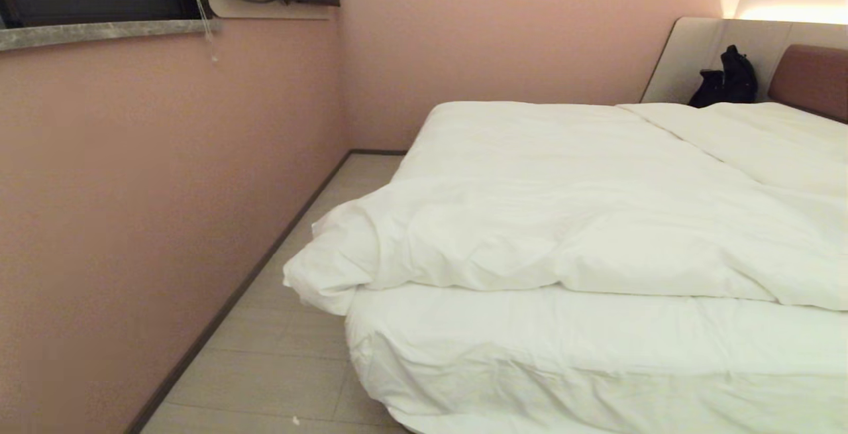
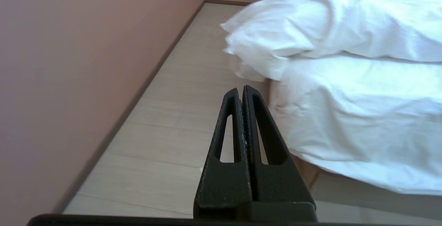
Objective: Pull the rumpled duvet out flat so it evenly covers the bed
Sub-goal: Hold the folded corner of the quilt
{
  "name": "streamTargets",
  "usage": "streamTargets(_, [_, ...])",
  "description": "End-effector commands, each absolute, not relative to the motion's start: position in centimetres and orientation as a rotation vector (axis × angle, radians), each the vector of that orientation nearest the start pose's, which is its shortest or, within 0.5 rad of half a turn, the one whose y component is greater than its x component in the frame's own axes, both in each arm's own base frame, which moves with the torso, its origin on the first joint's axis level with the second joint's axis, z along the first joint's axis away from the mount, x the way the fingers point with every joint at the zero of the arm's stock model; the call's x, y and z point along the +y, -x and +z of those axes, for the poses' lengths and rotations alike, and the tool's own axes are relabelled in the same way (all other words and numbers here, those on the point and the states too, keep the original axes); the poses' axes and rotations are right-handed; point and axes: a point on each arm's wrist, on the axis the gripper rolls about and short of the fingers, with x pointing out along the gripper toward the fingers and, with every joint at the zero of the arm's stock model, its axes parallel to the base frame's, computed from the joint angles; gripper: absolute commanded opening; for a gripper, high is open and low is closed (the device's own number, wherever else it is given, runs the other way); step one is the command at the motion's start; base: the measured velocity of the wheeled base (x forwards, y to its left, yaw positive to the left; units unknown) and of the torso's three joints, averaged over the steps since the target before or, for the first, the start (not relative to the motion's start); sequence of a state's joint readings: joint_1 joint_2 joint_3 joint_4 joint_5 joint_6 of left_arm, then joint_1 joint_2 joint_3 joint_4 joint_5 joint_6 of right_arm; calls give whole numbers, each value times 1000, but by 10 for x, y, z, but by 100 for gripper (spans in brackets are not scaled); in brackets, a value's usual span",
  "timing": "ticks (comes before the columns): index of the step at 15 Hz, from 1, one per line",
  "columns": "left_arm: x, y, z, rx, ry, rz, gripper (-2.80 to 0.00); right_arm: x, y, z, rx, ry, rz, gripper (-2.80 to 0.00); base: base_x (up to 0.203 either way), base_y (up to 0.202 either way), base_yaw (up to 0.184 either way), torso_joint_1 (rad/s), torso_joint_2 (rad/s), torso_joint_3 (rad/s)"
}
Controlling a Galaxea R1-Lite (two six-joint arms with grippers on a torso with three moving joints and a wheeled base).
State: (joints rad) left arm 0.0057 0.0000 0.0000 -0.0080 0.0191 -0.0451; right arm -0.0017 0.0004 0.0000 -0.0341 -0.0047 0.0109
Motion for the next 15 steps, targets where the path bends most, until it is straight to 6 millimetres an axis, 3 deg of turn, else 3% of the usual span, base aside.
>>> streamTargets(1, [0, 23, 76, -8, 46, 26, -280, 0, 23, 79, -35, -11, -6, -280, 0, -193, 1, 2, 2, 2])
streamTargets(6, [0, 23, 76, -8, 43, 26, -280, 0, 23, 79, -35, -11, -6, -280, 0, -151, 1, 5, 2, 1])
streamTargets(12, [0, 23, 76, -8, 43, 26, -280, 0, 23, 79, -35, -11, -6, -280, 0, 0, 0, 0, 0, 0])
streamTargets(15, [0, 23, 76, -8, 45, 26, -280, 0, 23, 79, -35, -11, -6, -280, 175, 0, 0, -1, 1, 5])
